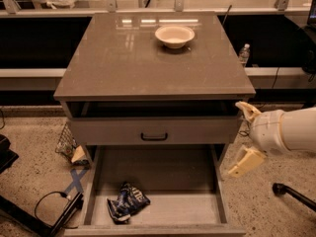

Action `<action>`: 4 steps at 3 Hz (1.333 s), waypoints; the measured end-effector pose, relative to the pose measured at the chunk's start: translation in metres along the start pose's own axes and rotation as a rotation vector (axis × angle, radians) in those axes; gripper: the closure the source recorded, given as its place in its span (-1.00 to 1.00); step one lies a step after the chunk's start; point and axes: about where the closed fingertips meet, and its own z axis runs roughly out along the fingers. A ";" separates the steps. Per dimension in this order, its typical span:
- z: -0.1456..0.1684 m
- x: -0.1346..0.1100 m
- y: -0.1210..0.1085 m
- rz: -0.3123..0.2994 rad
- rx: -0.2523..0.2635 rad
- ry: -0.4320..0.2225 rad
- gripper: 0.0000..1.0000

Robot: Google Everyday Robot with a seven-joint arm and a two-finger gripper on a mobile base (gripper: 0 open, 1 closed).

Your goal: Pick blue chip bag from middle drawer and place on counter

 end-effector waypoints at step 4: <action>0.320 -0.001 0.133 0.096 -0.157 -0.290 -1.00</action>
Offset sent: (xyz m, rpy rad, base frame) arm 0.0033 0.1818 -0.2555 0.2754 0.0662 0.1210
